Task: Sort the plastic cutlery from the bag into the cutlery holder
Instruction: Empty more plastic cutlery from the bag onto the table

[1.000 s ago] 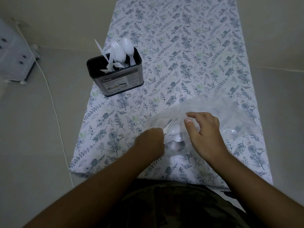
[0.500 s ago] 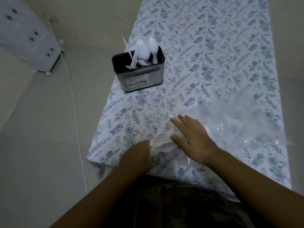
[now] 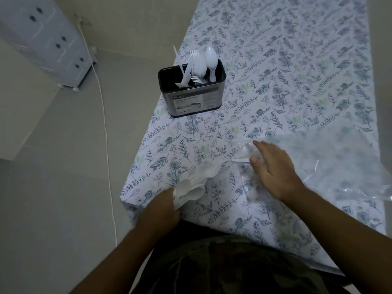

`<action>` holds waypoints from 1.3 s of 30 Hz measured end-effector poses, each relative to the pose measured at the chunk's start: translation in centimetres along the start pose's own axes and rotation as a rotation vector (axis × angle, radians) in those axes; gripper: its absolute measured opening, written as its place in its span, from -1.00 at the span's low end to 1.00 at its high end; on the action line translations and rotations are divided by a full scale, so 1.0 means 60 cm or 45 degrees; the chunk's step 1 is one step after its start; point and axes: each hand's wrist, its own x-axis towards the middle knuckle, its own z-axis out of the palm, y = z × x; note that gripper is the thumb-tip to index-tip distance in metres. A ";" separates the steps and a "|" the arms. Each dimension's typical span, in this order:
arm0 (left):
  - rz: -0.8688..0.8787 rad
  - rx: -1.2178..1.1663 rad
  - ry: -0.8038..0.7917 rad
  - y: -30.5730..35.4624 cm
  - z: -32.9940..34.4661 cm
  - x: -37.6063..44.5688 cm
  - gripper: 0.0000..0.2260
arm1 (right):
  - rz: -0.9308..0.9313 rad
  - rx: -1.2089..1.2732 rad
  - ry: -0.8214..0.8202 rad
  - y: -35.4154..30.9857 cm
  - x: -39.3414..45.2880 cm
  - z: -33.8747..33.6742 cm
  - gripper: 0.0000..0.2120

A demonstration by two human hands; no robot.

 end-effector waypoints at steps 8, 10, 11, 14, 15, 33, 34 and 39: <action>-0.133 -0.090 0.192 0.040 0.005 0.029 -0.82 | -0.035 -0.049 -0.053 0.009 -0.026 0.006 -0.36; -0.132 0.021 0.238 0.077 0.005 0.047 -0.75 | -0.055 -0.031 -0.068 0.000 -0.035 0.008 -0.38; -0.119 0.038 0.254 0.095 0.005 0.055 -0.74 | -0.064 -0.024 -0.075 -0.005 -0.039 0.010 -0.39; -0.125 -0.005 0.235 0.135 0.009 0.081 -0.73 | -0.105 -0.012 -0.098 -0.020 -0.051 0.011 -0.41; -0.132 -0.045 0.218 0.142 0.012 0.087 -0.71 | -0.117 0.000 -0.105 -0.025 -0.053 0.011 -0.42; 0.300 0.308 0.501 0.165 0.033 0.100 -0.53 | -0.015 -0.194 -0.027 -0.031 -0.077 0.002 -0.27; 0.399 0.314 0.487 0.167 0.037 0.102 -0.64 | 0.002 -0.179 -0.028 -0.030 -0.077 0.002 -0.30; 0.622 0.371 0.396 0.189 0.068 0.117 -0.82 | 0.040 -0.081 -0.022 -0.023 -0.084 0.000 -0.37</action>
